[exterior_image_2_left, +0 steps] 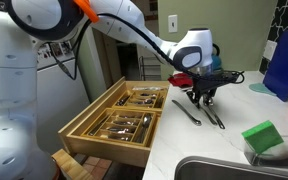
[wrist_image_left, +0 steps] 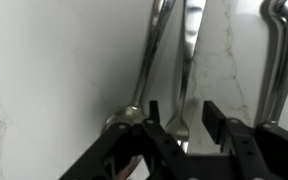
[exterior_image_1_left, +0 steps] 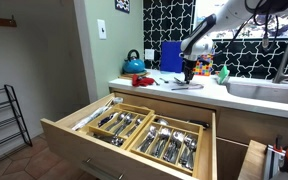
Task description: Put the fork in the drawer
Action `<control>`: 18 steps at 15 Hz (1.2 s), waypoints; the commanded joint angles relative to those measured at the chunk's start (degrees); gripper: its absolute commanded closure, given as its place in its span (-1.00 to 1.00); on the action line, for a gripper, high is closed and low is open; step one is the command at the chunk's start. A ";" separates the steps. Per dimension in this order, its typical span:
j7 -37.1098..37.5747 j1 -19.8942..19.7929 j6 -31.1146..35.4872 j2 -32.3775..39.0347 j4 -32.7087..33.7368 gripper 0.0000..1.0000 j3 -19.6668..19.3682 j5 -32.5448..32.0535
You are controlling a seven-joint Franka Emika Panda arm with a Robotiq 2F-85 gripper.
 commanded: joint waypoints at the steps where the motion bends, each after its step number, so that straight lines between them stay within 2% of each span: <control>1: -2.47 -1.79 -2.31 1.82 2.21 0.06 1.45 0.48; 3: -2.93 -1.93 -3.24 2.26 2.51 0.19 1.64 0.14; 6: -2.95 -1.95 -4.41 2.88 3.19 0.69 1.68 -0.25; 8: -2.42 -1.80 -4.93 3.13 3.58 0.89 1.49 -0.94; 10: -1.71 -1.62 -5.53 2.69 3.71 0.94 1.20 -1.61; 12: 0.05 -1.14 -7.54 1.02 3.67 0.84 0.70 -2.45; 18: 9.71 1.78 -19.74 -8.13 3.03 0.86 0.60 -3.78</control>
